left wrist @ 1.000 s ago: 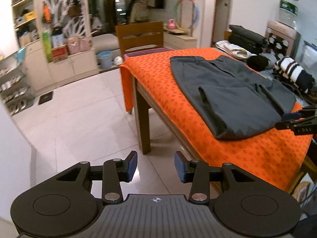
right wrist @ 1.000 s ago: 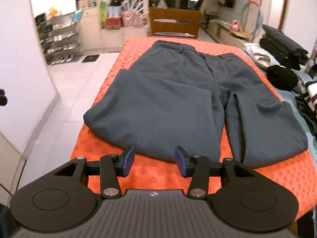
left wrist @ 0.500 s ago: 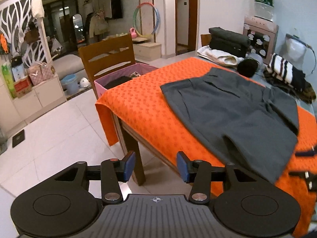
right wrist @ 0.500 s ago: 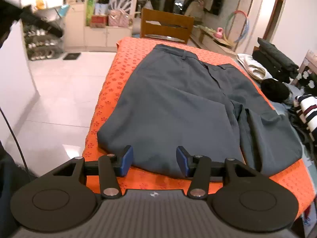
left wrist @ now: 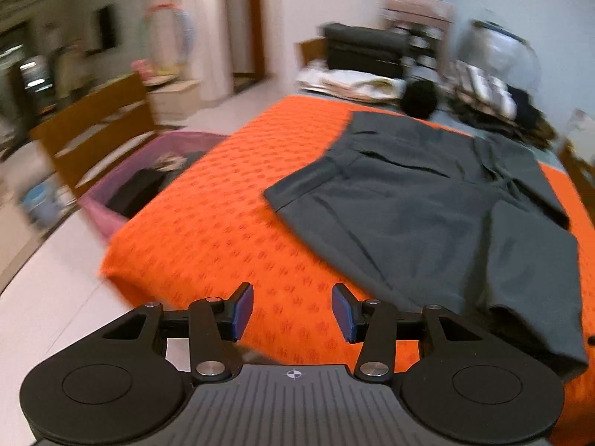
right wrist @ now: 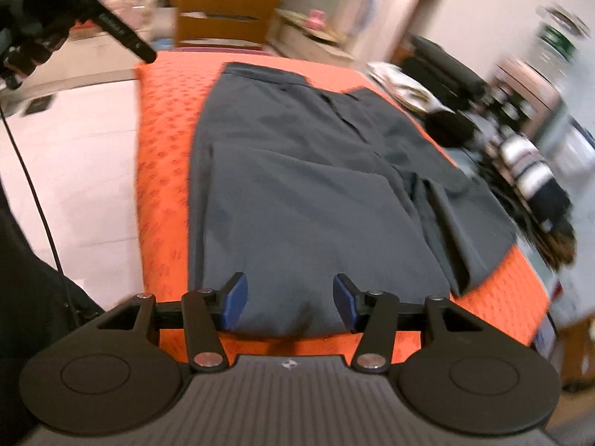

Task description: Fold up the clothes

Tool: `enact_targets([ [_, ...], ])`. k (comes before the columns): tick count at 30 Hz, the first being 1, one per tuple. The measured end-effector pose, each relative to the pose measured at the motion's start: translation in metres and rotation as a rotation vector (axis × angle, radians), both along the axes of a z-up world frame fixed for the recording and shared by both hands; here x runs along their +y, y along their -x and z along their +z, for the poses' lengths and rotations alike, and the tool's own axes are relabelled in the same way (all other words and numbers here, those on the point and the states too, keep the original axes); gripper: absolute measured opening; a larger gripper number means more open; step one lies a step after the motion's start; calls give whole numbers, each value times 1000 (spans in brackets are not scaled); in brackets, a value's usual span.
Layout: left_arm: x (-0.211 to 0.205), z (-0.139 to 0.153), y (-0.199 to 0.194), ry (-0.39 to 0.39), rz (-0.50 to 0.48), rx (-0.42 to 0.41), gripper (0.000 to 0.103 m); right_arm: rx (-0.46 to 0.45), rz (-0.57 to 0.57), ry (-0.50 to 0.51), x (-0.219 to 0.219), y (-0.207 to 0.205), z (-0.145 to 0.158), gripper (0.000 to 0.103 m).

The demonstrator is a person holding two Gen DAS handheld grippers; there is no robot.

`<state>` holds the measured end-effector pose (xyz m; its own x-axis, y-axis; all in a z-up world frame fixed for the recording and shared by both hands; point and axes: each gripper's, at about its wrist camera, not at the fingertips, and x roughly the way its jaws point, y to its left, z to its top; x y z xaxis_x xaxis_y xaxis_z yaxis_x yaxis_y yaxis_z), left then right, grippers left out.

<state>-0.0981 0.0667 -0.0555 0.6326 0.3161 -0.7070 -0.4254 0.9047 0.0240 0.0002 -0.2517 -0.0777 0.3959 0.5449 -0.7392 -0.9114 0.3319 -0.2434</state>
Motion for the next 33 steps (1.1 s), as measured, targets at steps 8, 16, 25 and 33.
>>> enact_targets([
  [8, 51, 0, -47, -22, -455, -5, 50, -12, -330, 38, 46, 44, -3, 59],
  [16, 29, -4, -72, -78, -817, -37, 53, -48, -367, 152, 93, 73, -27, 59],
  [25, -16, -3, -82, -112, -1120, -77, 57, -87, -394, 212, 107, 71, -42, 46],
  [33, -58, -15, -70, -231, -1383, -101, 64, -158, -275, 322, 132, 71, -59, 26],
])
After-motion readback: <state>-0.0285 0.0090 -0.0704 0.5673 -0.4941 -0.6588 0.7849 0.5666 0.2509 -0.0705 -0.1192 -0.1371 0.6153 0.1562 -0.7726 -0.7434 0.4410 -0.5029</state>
